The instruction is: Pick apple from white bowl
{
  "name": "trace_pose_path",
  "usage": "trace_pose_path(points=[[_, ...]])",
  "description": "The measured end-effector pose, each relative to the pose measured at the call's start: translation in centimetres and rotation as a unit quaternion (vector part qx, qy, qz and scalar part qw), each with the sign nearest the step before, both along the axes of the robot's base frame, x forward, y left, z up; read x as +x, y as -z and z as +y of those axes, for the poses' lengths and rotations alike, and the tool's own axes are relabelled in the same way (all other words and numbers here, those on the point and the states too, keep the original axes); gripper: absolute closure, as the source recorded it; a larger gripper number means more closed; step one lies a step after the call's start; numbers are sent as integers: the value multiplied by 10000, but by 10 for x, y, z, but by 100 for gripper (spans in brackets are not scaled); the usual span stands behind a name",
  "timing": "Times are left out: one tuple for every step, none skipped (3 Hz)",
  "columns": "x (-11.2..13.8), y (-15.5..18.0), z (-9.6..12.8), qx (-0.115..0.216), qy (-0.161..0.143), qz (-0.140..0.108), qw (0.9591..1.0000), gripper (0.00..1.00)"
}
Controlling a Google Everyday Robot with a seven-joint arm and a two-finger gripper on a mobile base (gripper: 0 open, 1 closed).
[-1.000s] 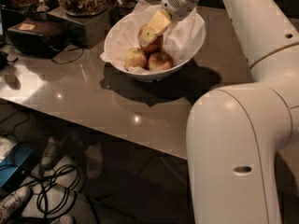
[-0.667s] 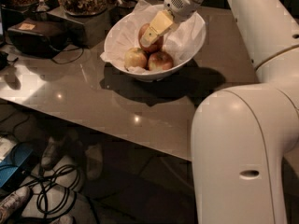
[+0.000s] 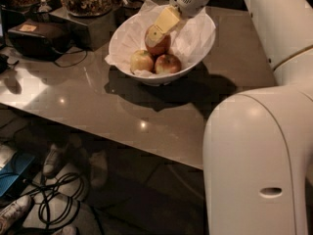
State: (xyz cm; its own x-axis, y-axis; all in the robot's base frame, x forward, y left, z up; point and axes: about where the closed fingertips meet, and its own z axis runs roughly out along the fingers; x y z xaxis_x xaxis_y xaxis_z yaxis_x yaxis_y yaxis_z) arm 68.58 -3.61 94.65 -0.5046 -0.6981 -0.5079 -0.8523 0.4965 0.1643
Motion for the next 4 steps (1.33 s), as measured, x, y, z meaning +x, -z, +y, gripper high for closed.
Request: trace_pose_path(points=[[2, -5, 5, -82, -68, -98, 9999, 11], [5, -2, 12, -131, -155, -113, 9997, 10], [8, 3, 16, -140, -212, -87, 9996, 11], [10, 9, 16, -126, -223, -40, 9997, 9]])
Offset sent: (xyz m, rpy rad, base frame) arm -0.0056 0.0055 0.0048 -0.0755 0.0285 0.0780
